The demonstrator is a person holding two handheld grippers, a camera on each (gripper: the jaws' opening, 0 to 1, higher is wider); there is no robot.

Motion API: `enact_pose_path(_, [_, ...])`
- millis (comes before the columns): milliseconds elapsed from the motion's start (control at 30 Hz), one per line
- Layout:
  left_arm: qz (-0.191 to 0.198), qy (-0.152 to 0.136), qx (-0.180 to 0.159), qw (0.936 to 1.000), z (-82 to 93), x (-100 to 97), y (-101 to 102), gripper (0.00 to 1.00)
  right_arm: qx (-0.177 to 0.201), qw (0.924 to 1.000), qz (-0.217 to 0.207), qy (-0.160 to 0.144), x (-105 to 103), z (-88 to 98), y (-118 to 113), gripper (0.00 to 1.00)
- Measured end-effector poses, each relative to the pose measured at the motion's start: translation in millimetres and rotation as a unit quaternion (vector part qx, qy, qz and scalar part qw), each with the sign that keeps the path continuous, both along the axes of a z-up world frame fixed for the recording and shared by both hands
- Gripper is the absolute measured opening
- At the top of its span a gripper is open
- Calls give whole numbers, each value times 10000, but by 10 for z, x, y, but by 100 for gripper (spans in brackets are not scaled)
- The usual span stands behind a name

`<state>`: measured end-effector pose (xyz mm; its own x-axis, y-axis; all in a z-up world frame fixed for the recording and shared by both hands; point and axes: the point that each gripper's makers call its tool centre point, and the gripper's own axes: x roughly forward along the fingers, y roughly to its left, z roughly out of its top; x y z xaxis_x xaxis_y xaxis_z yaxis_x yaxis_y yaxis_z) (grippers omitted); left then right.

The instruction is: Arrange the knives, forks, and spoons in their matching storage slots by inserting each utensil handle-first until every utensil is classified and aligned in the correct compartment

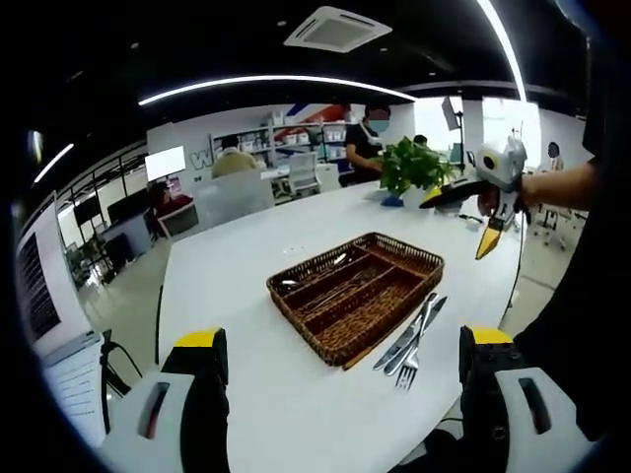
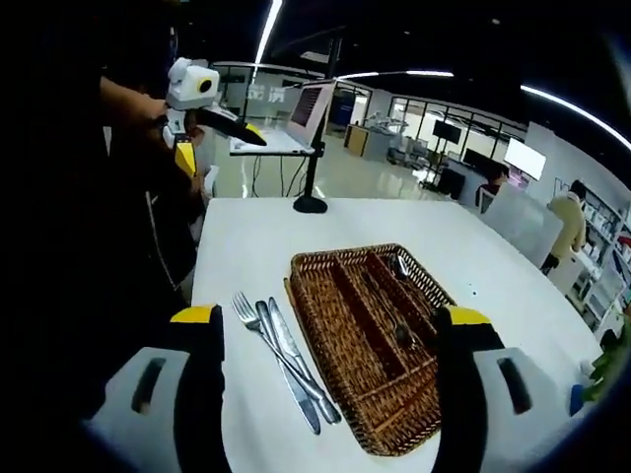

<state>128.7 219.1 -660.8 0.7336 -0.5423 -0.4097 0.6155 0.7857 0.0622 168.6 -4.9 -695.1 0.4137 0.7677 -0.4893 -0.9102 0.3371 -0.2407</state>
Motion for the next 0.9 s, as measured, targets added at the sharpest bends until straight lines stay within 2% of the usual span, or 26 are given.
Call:
enact_pose_path(67, [-7, 4, 2, 10000, -2, 7, 1, 99, -138, 9999, 80, -9, -4, -48, 16, 89])
enact_pose_path(600, [51, 76, 28, 10000, -44, 16, 76, 99, -288, 9983, 449, 227, -28, -319, 173, 80])
enact_pose_path(700, [44, 91, 95, 9999, -60, 12, 89, 99, -329, 9973, 598, 267, -58, -406, 200, 78])
enact_pose_path(767, [56, 93, 75, 9999, -62, 16, 96, 99, -489, 9960, 702, 246, -65, -492, 211, 76])
enact_pose_path(900, [77, 98, 73, 9999, -62, 24, 114, 99, -532, 9947, 833, 289, -81, -560, 275, 73])
